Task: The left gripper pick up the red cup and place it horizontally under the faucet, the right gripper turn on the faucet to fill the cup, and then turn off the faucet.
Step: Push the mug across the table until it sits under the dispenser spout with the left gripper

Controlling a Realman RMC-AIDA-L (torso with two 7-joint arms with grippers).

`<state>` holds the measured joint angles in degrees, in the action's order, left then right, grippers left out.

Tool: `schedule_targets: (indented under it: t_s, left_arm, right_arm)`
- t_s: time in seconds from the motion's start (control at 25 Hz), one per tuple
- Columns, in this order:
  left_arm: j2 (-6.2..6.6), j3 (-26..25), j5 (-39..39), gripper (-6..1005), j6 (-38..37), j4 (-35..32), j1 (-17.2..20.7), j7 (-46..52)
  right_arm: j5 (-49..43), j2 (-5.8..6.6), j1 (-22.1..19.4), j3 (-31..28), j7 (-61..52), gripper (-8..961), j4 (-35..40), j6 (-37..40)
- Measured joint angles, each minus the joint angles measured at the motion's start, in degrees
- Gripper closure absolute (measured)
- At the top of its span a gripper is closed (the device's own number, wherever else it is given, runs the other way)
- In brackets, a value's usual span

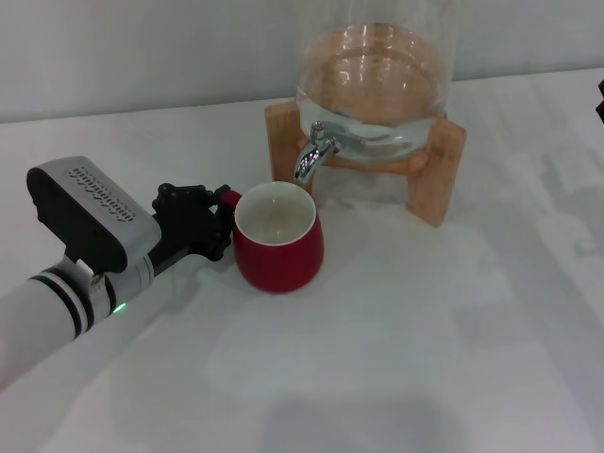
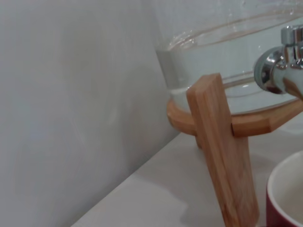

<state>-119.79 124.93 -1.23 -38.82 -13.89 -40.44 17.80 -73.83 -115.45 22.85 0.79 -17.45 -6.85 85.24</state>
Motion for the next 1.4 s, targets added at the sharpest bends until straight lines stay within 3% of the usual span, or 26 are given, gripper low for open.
schedule_targets:
  t_s: [1.4]
  left_arm:
    - [0.04,0.14,-1.99,871,1.23,-1.14,-0.84,-0.04]
  right_arm:
    - [0.00,0.05,0.10,0.00,-0.13,228,0.25,0.56]
